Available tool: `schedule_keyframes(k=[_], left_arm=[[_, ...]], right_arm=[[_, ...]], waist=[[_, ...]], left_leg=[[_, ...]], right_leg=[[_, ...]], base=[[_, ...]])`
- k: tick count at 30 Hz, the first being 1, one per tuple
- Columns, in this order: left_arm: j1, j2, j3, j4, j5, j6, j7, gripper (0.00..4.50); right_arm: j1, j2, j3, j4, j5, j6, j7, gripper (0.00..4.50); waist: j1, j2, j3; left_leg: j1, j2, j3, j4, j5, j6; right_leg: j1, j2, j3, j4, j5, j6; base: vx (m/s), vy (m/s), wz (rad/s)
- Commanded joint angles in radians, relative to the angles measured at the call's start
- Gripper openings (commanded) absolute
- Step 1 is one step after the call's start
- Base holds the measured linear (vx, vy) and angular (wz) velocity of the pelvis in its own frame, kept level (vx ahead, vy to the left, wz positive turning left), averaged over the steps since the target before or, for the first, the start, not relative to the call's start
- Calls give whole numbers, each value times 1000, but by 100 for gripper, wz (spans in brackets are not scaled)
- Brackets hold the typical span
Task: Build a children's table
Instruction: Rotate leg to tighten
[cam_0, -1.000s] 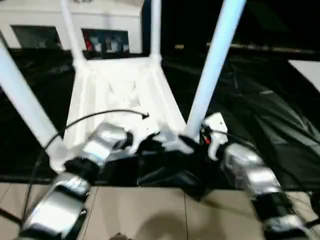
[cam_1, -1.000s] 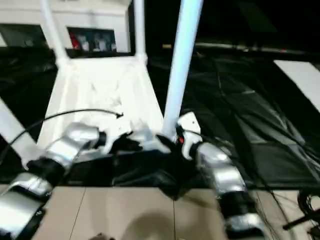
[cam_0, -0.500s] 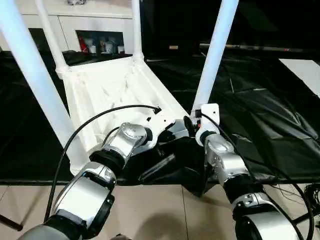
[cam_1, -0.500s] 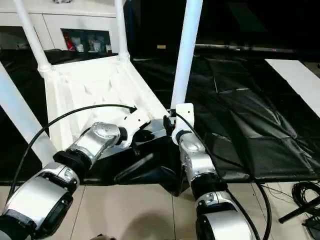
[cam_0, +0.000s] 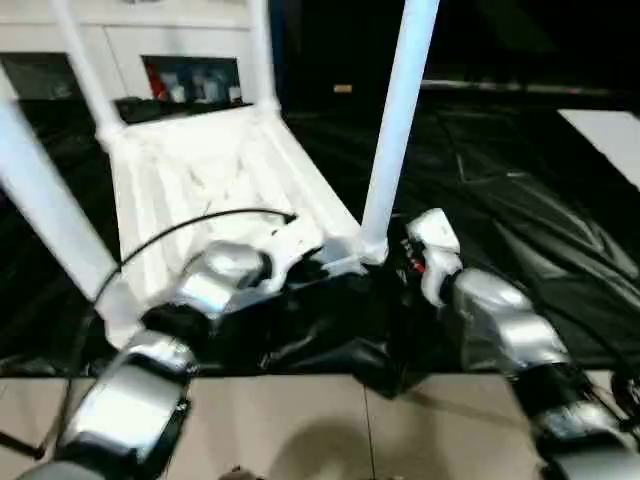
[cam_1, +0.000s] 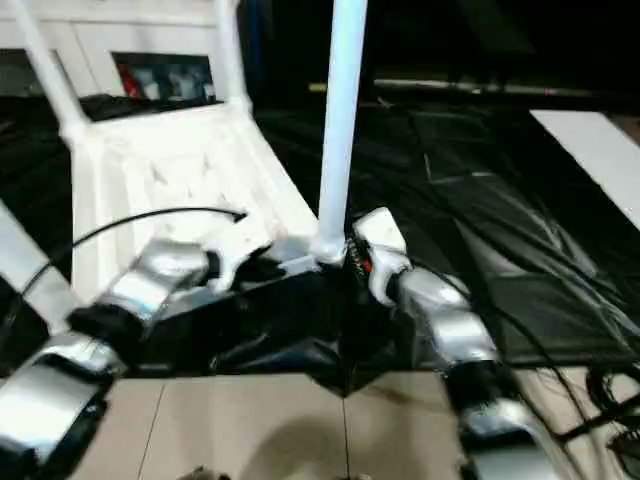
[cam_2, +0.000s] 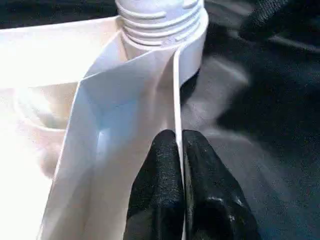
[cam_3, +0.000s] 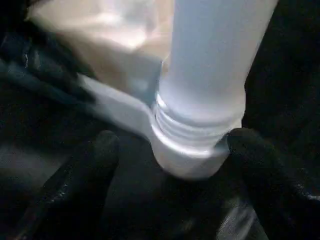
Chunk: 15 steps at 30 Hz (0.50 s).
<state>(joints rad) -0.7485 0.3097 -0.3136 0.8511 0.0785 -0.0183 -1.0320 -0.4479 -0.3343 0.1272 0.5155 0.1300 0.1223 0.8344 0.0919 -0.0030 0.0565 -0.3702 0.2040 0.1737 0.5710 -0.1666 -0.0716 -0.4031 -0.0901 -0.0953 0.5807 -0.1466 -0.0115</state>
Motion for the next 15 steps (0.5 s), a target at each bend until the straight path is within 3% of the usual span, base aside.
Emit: schedule_keyframes(k=[1,2,4,7,15], left_arm=[[19,9,-53,-71,-12,-30,-122,0],[23,15,-55,-81,-14,-27,-135,0],[29,23,-56,-102,-18,-20,-160,0],[41,31,-58,-140,-23,0,-195,0],[64,42,-60,-193,-32,29,-221,0]], right_arm=[[-3,-25,3,-41,31,5,60,387],[0,-31,5,-45,35,9,73,387],[1,-36,4,-50,38,17,82,387],[5,-37,3,-55,42,24,88,387],[9,-21,-8,-43,67,20,121,373]], waist=[[7,0,-79],[9,1,-79],[15,3,-77],[23,7,-77],[19,8,-73]], left_leg=[[6,33,-1,-56,-168,70],[6,32,2,-53,-149,72],[11,32,6,-51,-163,72],[17,37,4,-55,-195,53],[17,34,5,-58,-262,20]], right_leg=[[56,-64,50,-52,-184,-226],[56,-59,49,-44,-127,-247],[52,-58,49,-42,-111,-263],[50,-59,48,-40,-133,-260],[51,-62,53,-47,-200,-236]], base=[[58,-35,-1],[52,-17,0],[0,0,0],[0,0,0],[0,0,0]])
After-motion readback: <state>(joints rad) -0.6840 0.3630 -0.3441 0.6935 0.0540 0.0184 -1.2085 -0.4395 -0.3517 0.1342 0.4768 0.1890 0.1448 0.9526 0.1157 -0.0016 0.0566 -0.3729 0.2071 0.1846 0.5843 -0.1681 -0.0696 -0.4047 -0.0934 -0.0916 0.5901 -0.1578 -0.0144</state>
